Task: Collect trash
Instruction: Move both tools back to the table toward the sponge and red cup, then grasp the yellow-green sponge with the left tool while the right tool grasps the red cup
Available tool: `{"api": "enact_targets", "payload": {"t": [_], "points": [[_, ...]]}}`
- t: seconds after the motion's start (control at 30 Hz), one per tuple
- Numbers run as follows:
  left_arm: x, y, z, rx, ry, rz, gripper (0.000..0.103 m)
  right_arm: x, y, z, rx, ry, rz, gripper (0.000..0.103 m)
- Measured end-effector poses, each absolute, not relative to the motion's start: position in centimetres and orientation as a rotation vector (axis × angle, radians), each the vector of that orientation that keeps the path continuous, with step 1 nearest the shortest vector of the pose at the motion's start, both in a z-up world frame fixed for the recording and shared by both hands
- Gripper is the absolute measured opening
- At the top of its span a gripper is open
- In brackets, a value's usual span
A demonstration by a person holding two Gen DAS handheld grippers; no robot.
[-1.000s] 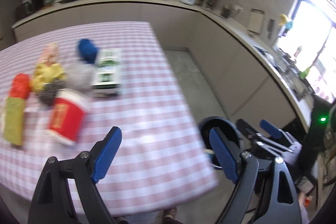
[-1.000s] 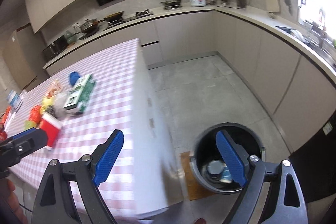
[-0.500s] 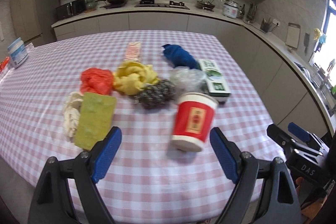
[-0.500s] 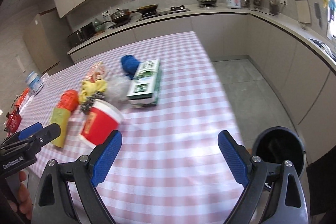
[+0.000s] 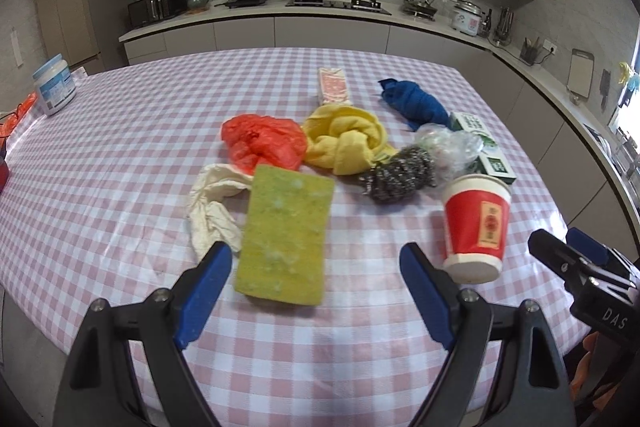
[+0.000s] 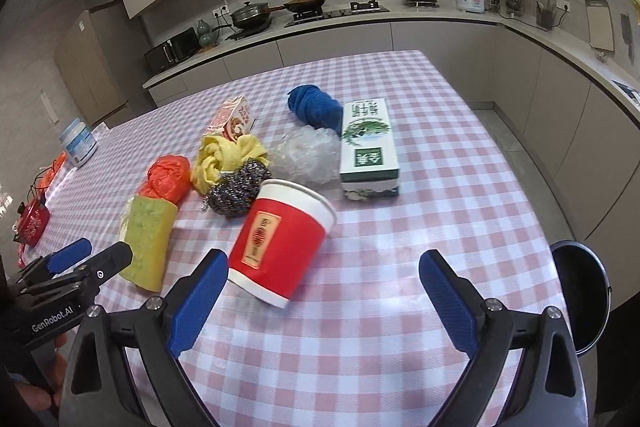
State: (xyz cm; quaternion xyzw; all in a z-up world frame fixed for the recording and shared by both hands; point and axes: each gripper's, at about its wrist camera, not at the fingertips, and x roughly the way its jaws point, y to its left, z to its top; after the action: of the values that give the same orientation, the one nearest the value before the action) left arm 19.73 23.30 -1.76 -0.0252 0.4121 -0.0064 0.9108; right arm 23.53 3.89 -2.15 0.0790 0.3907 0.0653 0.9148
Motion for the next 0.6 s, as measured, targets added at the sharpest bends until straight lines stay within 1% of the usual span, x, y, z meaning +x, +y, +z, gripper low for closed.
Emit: {"api": "enact_targets", "payload": {"t": [0.33, 0.6], "points": [[21.6, 25.6, -3.7, -0.045, 0.894, -0.004, 0.087, 25.7, 6.4, -4.0, 0.171, 0.866, 0.118, 0.098], [23.2, 25.9, -5.1, -0.047, 0.927, -0.031, 0.087, 27.5, 7.3, -5.4, 0.169, 0.918, 0.092, 0.098]]}}
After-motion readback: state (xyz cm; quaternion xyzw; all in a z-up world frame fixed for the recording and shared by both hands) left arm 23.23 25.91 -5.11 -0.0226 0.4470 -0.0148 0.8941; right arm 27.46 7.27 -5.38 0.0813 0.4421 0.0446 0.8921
